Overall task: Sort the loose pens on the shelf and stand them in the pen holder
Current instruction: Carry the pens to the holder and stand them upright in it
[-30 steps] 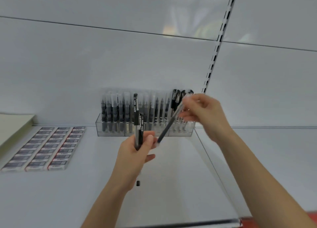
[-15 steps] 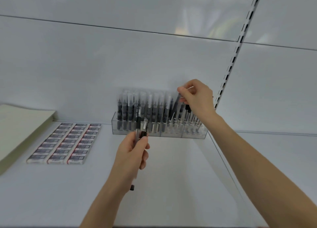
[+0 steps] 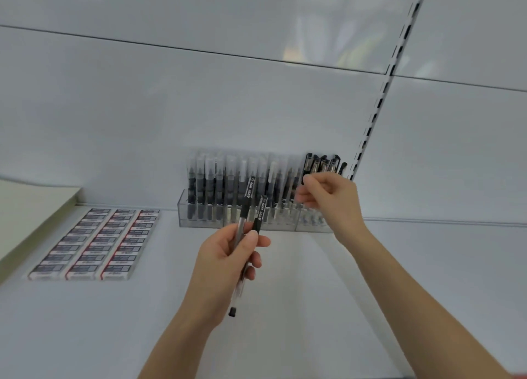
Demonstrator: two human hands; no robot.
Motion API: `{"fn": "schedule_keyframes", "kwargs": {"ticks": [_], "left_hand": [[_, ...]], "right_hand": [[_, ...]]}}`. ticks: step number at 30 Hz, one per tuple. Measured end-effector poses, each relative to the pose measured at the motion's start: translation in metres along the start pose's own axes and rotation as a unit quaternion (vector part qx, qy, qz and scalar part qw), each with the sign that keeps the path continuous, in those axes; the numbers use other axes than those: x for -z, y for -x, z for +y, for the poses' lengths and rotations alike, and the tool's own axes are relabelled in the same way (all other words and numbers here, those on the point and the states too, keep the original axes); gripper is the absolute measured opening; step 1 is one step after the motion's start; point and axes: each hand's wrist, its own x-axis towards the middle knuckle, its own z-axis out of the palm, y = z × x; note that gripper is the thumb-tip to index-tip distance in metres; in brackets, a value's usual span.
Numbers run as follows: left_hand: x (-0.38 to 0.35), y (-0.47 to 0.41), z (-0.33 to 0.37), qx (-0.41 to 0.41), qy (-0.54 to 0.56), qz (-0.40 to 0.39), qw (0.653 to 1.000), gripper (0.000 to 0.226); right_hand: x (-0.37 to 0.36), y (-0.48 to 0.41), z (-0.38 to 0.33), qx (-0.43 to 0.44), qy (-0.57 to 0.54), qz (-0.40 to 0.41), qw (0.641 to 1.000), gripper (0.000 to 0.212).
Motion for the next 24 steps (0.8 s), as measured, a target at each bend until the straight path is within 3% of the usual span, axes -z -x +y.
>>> {"fn": "schedule_keyframes", "kwargs": {"ticks": [5,10,12,15,20,24], "left_hand": [[-0.016,-0.001,-0.005,0.005,0.012,-0.039,0.999,0.011],[-0.023,-0.001,-0.009,0.006,-0.007,-0.060,0.998,0.012],[-0.021,-0.003,-0.012,0.007,-0.023,-0.037,0.999,0.014],[-0.012,-0.006,-0.015,0.001,-0.067,0.018,0.998,0.015],[-0.001,-0.005,-0.014,-0.004,-0.104,0.049,0.993,0.029],[-0.002,-0.005,-0.013,-0.009,-0.115,0.048,0.992,0.035]], "right_hand": [[0.007,0.035,-0.015,-0.043,0.002,-0.143,0.989,0.014],[0.012,0.038,-0.019,-0.035,-0.009,-0.141,0.989,0.011],[0.020,0.034,-0.021,-0.043,-0.064,-0.107,0.991,0.006],[0.034,0.017,-0.023,-0.034,-0.126,0.010,0.991,0.003],[0.046,-0.010,-0.019,0.042,-0.020,0.128,0.991,0.007],[0.047,-0.021,-0.017,0.085,0.064,0.140,0.984,0.008]]}}
